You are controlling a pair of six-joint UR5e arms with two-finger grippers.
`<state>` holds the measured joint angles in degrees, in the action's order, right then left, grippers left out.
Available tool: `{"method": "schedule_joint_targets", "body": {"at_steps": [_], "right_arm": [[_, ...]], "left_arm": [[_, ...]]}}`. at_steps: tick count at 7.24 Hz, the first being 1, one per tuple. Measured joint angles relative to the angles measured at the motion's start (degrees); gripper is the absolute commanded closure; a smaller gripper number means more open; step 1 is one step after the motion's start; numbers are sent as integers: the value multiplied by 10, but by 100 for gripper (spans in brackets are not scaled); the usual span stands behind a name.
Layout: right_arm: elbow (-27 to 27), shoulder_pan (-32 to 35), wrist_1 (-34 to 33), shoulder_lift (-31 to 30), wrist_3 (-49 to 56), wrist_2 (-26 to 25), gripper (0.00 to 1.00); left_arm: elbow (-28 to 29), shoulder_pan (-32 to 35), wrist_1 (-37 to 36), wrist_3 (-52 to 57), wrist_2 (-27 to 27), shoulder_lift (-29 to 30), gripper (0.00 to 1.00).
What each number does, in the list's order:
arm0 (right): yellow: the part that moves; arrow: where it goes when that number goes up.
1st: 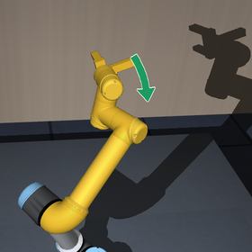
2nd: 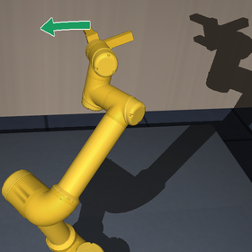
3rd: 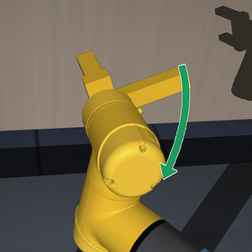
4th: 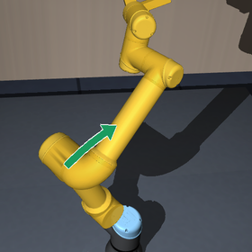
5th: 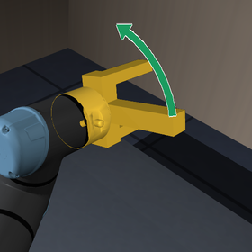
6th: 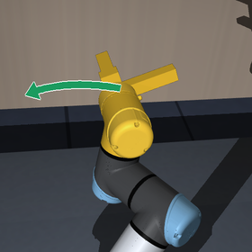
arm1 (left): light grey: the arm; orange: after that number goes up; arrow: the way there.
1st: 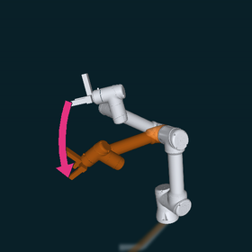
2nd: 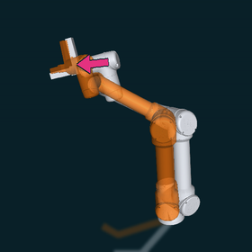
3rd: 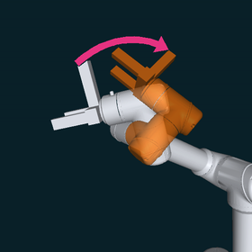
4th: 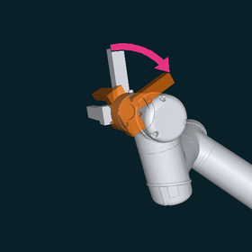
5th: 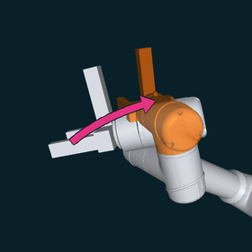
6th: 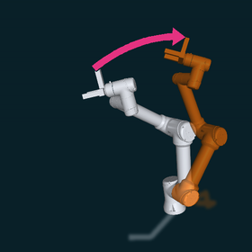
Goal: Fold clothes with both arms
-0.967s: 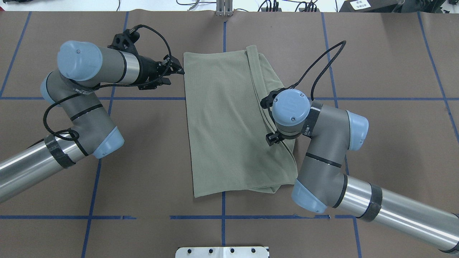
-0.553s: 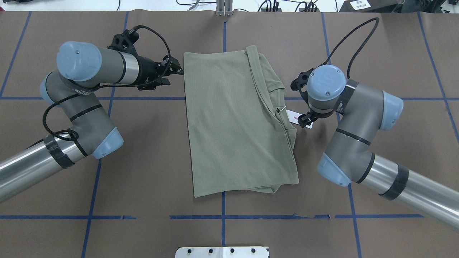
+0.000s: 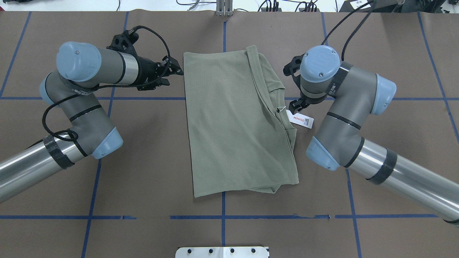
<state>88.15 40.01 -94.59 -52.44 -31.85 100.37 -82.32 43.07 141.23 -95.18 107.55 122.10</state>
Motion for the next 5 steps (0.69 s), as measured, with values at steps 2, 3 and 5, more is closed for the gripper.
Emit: {"method": "schedule_joint_targets", "body": {"at_steps": [2,3,5], "right_arm": [[-65,-6,3,67,-34,8,0],[-92,-11,5,82,-38,9,0],[-127,-27,25,89,-45,8,0]], "left_arm": [[0,0,0,1,0,0,34],[0,0,0,1,0,0,34],[1,0,0,1,0,0,34]]}}
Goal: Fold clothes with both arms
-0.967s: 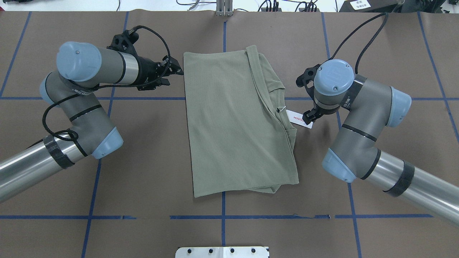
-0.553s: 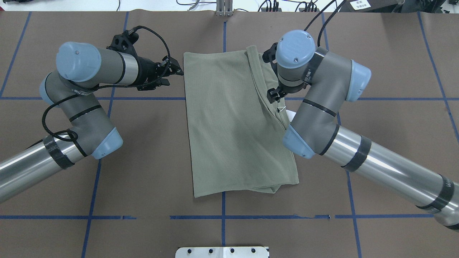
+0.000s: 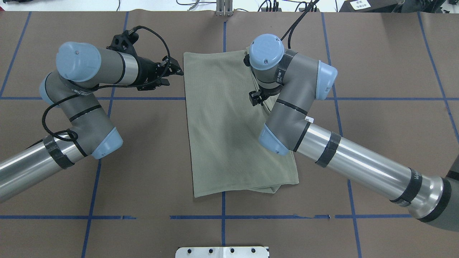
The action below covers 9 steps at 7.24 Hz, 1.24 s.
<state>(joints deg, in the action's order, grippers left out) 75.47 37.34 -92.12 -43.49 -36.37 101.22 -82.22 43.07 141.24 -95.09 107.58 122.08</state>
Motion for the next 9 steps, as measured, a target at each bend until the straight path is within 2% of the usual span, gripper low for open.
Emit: {"method": "schedule_joint_targets", "body": {"at_steps": [4,7,9], "right_arm": [[-19,1,16,-8,10,1,0],[-14,55,21,-51,107,12,0],[-7,76,14,-45,123,39,0]], "left_arm": [[2,0,0,0,0,0,34],[2,0,1,-2,0,0,34],[2,0,1,-3,0,0,34]]}}
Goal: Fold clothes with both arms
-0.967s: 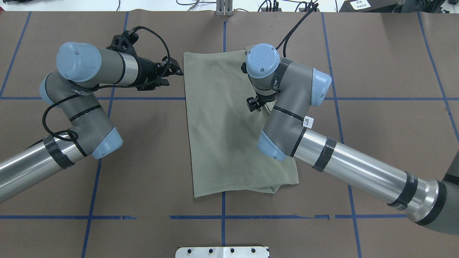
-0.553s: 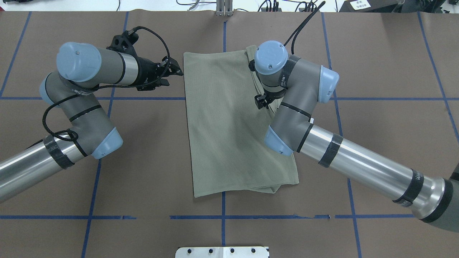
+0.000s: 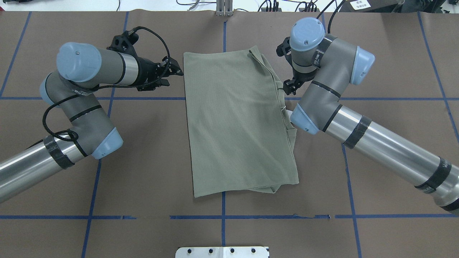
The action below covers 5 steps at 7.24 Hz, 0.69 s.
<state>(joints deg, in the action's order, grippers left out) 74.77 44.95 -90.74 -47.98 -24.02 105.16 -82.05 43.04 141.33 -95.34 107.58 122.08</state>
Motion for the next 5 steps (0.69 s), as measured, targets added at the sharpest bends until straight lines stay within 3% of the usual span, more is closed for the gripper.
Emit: {"method": "schedule_joint_targets", "body": {"at_steps": [2,5], "right_arm": [[42,-6,-5,1,-78,17,0],[199,-57,-7,-87,-250,11,0]], "left_arm": [[-1,0,1,0,0,0,34],[-4,0,13,1,0,0,34]]}}
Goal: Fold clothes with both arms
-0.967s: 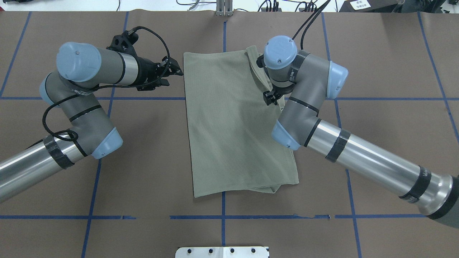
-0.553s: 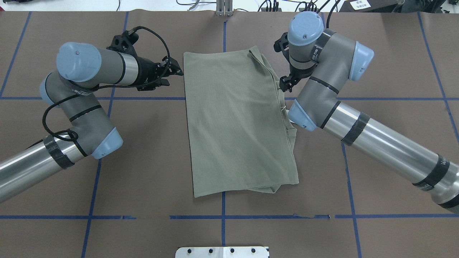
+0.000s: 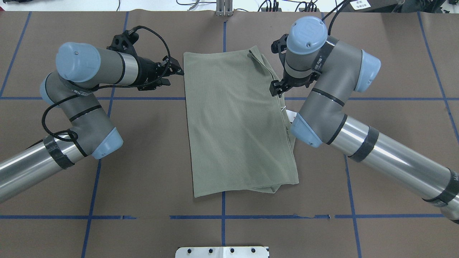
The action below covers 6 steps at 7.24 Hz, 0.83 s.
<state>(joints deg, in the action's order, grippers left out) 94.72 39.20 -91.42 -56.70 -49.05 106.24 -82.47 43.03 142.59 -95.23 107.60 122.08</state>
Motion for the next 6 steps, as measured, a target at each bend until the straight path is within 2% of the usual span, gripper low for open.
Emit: {"method": "schedule_joint_targets", "body": {"at_steps": [3,6], "right_arm": [[99,-93,4,-56,-217,-71,0],[145,-159,6,-81,-504,-95,5]], "left_arm": [[-8,0,2,0,1,-1,34],[-17,0,1,0,1,-5,34]]}}
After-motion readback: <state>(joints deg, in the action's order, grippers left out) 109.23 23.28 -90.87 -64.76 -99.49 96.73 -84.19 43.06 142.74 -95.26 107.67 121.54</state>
